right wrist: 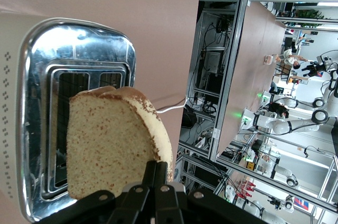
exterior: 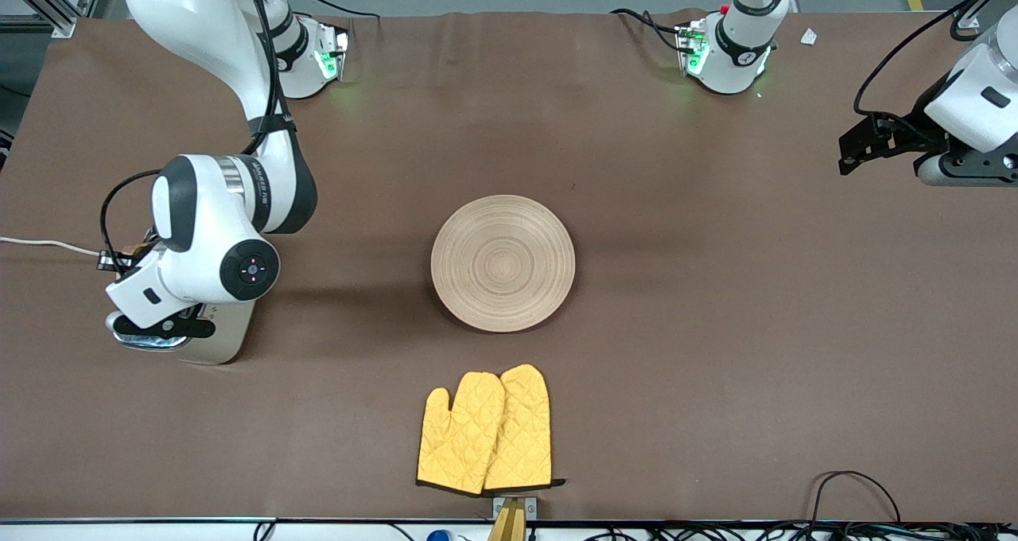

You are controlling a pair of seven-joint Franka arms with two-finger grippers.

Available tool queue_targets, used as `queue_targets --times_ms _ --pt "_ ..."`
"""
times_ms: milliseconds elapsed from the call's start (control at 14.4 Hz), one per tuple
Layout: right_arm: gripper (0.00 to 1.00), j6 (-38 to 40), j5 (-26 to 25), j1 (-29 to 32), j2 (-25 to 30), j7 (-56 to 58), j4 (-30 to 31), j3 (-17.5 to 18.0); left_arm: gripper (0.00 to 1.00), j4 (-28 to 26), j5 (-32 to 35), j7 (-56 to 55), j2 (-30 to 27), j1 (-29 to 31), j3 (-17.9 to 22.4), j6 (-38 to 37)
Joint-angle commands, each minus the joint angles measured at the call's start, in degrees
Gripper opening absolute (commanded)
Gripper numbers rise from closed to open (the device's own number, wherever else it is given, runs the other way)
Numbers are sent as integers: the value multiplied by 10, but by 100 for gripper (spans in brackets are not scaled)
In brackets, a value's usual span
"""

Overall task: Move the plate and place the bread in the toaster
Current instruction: 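Lower the bread into the toaster slot with the right gripper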

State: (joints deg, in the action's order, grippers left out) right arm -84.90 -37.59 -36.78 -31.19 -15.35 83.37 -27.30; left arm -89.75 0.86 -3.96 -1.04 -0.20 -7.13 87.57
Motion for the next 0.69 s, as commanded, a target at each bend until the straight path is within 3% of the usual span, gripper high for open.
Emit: queue_targets --times_ms 0,623 --pt "0 -6 -5 -7 1 -9 10 3 100 -10 -4 0 -12 3 -2 6" --pt "0 -5 -4 -16 0 -12 7 3 100 -10 -6 -2 -12 3 -2 5"
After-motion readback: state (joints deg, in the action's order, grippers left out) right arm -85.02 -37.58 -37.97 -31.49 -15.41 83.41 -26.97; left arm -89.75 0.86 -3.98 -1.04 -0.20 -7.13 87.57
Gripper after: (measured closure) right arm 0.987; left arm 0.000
